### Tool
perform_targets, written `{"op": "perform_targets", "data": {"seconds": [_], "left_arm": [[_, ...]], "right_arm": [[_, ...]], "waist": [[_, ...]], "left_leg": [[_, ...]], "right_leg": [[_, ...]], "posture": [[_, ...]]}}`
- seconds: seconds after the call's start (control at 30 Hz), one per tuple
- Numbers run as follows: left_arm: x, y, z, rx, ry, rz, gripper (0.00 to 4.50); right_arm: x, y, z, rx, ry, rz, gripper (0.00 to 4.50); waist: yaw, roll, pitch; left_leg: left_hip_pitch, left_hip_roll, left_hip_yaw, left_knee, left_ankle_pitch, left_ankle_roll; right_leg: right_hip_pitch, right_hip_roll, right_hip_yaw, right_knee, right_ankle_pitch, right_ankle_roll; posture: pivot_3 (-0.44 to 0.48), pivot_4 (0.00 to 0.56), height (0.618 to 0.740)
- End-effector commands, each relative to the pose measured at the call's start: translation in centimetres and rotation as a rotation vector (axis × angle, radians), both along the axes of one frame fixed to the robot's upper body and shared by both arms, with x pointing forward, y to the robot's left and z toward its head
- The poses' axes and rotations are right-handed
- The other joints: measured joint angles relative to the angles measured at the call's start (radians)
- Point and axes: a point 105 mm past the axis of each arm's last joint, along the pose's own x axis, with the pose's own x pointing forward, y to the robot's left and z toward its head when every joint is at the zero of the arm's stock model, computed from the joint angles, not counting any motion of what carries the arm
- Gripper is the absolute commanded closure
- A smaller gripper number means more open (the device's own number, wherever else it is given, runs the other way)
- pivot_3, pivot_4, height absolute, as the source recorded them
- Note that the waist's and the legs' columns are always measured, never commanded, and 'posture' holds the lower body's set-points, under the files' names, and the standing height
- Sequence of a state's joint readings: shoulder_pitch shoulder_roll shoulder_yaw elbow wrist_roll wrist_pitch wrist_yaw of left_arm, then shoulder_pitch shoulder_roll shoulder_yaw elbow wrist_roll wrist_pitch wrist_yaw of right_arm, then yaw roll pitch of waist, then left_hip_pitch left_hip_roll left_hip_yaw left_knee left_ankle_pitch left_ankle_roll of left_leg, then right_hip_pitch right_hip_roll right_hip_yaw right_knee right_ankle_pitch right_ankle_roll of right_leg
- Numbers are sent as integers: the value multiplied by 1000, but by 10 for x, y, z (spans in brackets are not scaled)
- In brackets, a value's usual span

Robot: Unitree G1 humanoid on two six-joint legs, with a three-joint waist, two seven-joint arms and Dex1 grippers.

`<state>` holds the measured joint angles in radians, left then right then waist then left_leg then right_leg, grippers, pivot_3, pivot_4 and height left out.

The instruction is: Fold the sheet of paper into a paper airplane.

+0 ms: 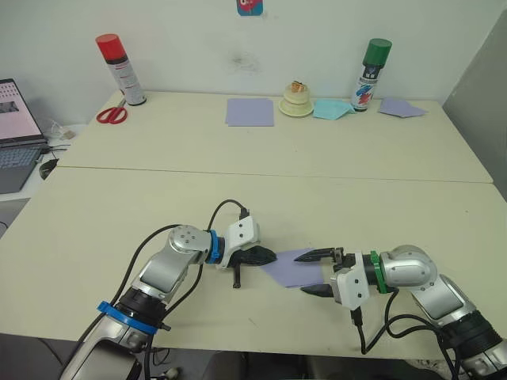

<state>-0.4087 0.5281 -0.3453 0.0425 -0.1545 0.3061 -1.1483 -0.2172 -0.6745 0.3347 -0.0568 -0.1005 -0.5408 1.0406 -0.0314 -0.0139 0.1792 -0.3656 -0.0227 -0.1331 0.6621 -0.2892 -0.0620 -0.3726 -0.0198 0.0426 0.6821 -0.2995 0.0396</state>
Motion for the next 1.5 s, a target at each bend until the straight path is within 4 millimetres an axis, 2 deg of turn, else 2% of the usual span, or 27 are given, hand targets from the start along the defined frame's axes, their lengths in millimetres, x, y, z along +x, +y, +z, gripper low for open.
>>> {"op": "perform_targets", "data": {"seconds": [0.03, 0.27, 0.57, 0.73, 1.1, 1.5], "left_arm": [[-6, 5, -12, 44, 44, -2, 4500], [-8, 6, -13, 49, 47, -8, 4500], [-9, 8, -13, 54, 50, -17, 4500], [-9, 9, -13, 56, 51, -19, 4500], [-7, 7, -13, 51, 49, -13, 4500], [-8, 6, -13, 50, 51, -21, 4500]], "right_arm": [[1, 4, 4, 24, -40, 0, 1382], [6, 2, 2, 18, -61, -34, 1382], [3, -3, -3, -11, -122, 12, 1382], [10, -7, -3, -5, -132, -37, 1382], [-7, -2, -1, 35, -118, 16, 1382], [3, -8, -2, 36, -124, -64, 1382]], "waist": [[0, 0, 0], [0, 0, 0], [0, 0, 0], [0, 0, 0], [0, 0, 0], [0, 0, 0]], "left_leg": [[0, 0, 0, 0, 0, 0], [0, 0, 0, 0, 0, 0], [0, 0, 1, 0, 0, 0], [0, 0, 0, 0, 0, 0], [1, 0, 0, 0, 0, 0], [1, 0, 0, 0, 0, 0]], "right_leg": [[0, 0, 0, 0, 0, 0], [0, 0, 0, 0, 0, 0], [0, 0, 0, 0, 0, 0], [0, 0, 0, 0, 0, 0], [1, 0, 1, 0, 0, 0], [1, 0, 1, 0, 0, 0]], "posture": [[0, 150, 740], [0, 150, 740], [0, 150, 740], [0, 150, 740], [0, 150, 740], [0, 150, 740]]}}
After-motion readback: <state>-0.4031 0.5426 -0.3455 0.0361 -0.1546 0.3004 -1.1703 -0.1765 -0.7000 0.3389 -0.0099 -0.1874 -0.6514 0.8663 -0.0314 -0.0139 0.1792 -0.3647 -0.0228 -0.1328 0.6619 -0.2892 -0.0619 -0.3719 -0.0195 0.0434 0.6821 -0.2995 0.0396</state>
